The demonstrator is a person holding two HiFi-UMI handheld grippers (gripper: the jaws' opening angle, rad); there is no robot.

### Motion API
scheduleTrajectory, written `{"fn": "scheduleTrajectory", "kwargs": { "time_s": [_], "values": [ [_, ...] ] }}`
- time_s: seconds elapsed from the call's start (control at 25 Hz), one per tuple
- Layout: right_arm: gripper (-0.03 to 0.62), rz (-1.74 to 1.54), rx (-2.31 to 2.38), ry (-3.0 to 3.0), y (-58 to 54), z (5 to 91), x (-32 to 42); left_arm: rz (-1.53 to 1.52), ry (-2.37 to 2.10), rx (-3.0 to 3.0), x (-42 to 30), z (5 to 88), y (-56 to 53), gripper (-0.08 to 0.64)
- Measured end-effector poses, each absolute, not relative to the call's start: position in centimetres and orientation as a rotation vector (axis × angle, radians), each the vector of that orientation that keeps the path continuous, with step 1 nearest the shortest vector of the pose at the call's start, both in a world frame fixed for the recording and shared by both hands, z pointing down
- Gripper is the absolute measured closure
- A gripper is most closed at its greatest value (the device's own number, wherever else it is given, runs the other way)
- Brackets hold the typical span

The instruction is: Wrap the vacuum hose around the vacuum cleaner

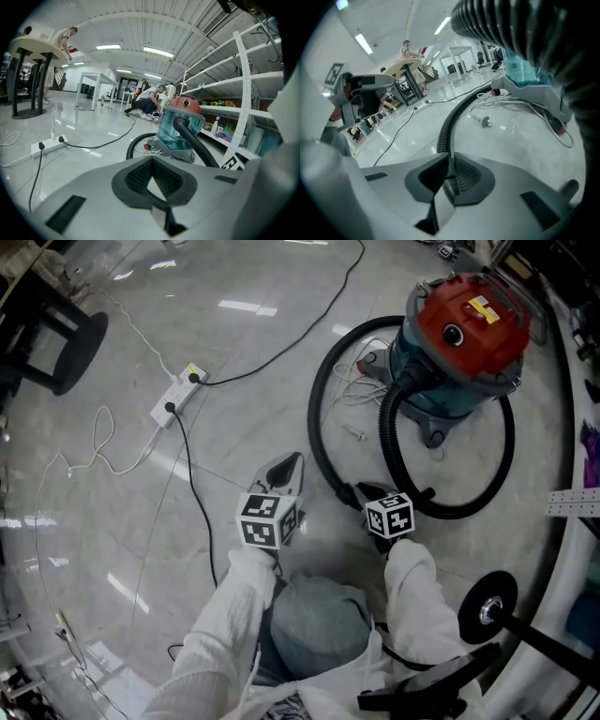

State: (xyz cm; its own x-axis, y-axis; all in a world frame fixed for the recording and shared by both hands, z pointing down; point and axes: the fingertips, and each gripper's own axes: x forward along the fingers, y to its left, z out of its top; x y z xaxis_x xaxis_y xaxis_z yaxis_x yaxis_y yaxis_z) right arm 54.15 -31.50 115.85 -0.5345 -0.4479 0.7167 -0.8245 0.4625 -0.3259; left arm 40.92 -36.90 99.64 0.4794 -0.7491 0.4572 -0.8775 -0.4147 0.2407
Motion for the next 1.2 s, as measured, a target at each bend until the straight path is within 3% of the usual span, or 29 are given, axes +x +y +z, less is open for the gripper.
{"fn": "scheduleTrajectory", "kwargs": {
  "time_s": [0.28,0.76,0.96,1.2],
  "values": [
    [0.552,0.951,1.117,-2.196,-28.7,104.7,51.8,0.38,-1.359,2.212,41.0,92.3,-36.1,0.557],
    [0.554,0.874,1.721,-1.925,-25.5,61.4,57.1,0.253,-1.449,2.245,40.2,53.8,-30.0,0.557],
    [0.554,0.781,1.866,-1.932,-22.6,47.5,56.7,0.197,-1.487,2.258,35.9,40.8,-26.6,0.557],
    [0.554,0.738,2.015,-1.916,-15.6,39.8,51.1,0.142,-1.482,2.383,27.8,32.2,-20.8,0.557]
  ]
}}
